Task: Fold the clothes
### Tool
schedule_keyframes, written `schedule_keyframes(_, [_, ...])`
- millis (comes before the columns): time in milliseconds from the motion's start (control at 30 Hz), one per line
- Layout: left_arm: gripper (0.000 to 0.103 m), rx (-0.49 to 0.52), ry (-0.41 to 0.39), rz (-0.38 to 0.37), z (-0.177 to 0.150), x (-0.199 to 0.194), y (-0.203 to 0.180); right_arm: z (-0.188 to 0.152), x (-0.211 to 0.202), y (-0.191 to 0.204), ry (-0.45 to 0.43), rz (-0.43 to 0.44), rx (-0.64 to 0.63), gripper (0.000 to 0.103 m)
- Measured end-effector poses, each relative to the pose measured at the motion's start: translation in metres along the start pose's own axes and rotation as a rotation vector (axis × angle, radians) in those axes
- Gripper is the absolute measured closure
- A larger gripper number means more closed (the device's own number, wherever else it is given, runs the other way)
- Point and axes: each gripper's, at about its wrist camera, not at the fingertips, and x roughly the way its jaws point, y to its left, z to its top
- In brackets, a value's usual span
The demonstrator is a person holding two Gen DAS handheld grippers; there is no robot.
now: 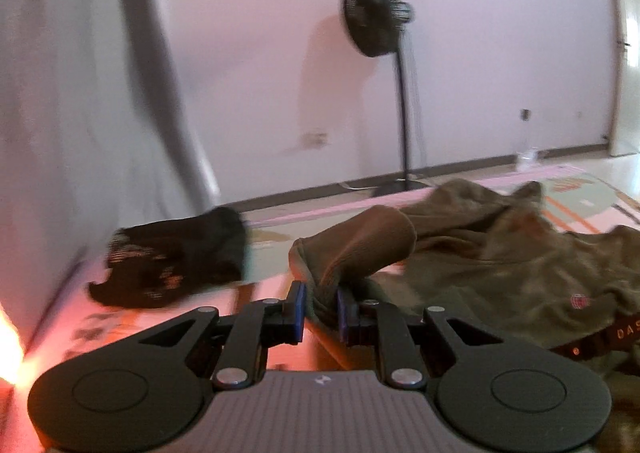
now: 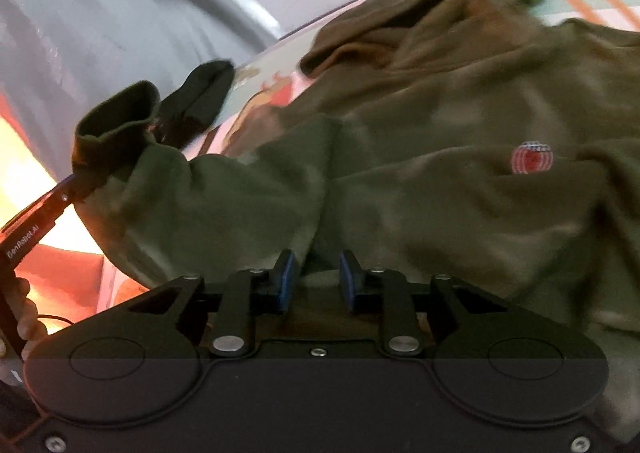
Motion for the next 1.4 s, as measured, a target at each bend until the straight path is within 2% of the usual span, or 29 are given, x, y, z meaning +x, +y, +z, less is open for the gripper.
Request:
schedule_keyframes(333, [0.085, -0.073, 0.005, 0.196, -0.017, -0.004, 0.095, 0.0, 0.062, 0.073, 0.096, 0.009, -0.087, 0.079])
schedule_keyframes(633, [0.085, -0.134, 0.013, 0.37, -0.038, -0.017, 0.173, 0.001, 0.102, 0.124, 0.129, 0.049, -0.105, 0.079])
schedule_keyframes(933, [0.085, -0.24, 0.061, 0.552, -0.063, -0.017, 0.253, 0.005, 0.134, 0.192, 0.159, 0.094, -0.175, 0.079])
schedule_keyframes(967, [0.086, -0.254, 0.069, 0.574, -0.067, -0.017, 0.262, 0.005, 0.139, 0.2, 0.167, 0.095, -0.184, 0.079])
schedule_keyframes(1000, [0.091, -0.264, 0.077, 0.606, -0.071, -0.018, 0.271, 0.004, 0.144, 0.207, 0.174, 0.097, -0.193, 0.079])
schedule_keyframes(1067, [0.091, -0.293, 0.097, 0.657, -0.082, -0.019, 0.289, 0.0, 0.152, 0.219, 0.186, 0.096, -0.214, 0.079])
schedule_keyframes(1233, [0.091, -0.399, 0.195, 0.698, -0.115, -0.02, 0.333, -0.01, 0.176, 0.239, 0.215, 0.061, -0.245, 0.079])
schedule_keyframes(1333, [0.09, -0.448, 0.196, 0.657, -0.132, -0.026, 0.339, -0.016, 0.191, 0.244, 0.23, 0.024, -0.253, 0.079])
schedule_keyframes(1400, [0.087, -0.444, 0.218, 0.621, -0.136, -0.021, 0.334, -0.019, 0.201, 0.247, 0.238, 0.016, -0.252, 0.079])
